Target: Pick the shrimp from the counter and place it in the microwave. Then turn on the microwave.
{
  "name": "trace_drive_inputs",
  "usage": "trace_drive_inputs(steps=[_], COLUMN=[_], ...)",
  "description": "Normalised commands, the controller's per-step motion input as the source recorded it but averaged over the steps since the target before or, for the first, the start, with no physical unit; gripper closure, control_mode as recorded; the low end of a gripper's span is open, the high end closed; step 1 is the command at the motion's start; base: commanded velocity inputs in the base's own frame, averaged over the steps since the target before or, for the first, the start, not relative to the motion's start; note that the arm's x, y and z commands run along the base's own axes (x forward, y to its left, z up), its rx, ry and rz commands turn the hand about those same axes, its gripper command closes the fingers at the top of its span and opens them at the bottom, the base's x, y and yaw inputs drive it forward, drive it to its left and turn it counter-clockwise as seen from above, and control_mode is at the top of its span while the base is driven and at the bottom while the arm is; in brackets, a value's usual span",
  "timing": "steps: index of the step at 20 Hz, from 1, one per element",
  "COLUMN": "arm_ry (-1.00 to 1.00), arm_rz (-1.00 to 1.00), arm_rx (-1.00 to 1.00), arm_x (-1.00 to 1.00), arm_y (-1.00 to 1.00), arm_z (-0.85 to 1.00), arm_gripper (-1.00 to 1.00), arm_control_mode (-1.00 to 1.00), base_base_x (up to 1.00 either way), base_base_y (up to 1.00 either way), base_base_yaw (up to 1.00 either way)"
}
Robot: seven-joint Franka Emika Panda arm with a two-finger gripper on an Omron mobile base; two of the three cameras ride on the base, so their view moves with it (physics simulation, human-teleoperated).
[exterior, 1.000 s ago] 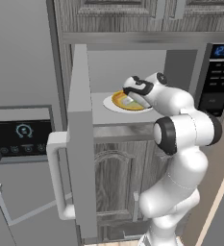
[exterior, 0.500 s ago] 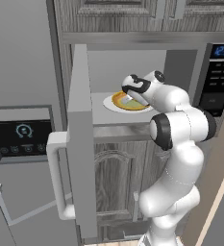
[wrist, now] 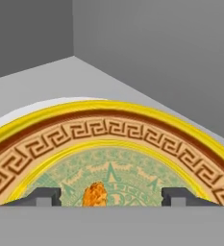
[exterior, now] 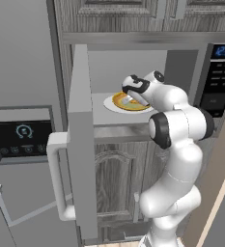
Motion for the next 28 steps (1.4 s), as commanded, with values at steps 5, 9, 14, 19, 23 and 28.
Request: trace_drive_inputs(steps=[5,9,14,19,23,28], arm_ry=[0.01,-0.02,-0.06,-0.08,-0.04,-0.02], arm_rz=[0.00,0.00,0.00,0.00,0.00,-0.02], arm_rx=[0.00,0.00,0.00,0.00,0.01,0.05], arm_x=[0.00,0.00,-0.01,-0.06,-0.10,-0.13], arm_y=[0.00,0.00,0.02,0.01,0.00,0.00], arm_z=[-0.01,0.06,0.03,0.00,0.02,0.17], arm_gripper=[-1.00,-1.00,-1.00,-1.00,-1.00,-1.00], arm_control_mode=[-1.00,-1.00,-1.00,-1.00,-1.00,-1.00], base_base_x=[0.00,0.00,0.00,0.00,0.00,0.00], base_base_y=[0.00,0.00,0.00,0.00,0.00,0.00], base_base_yaw=[0.00,0.00,0.00,0.00,0.00,0.00])
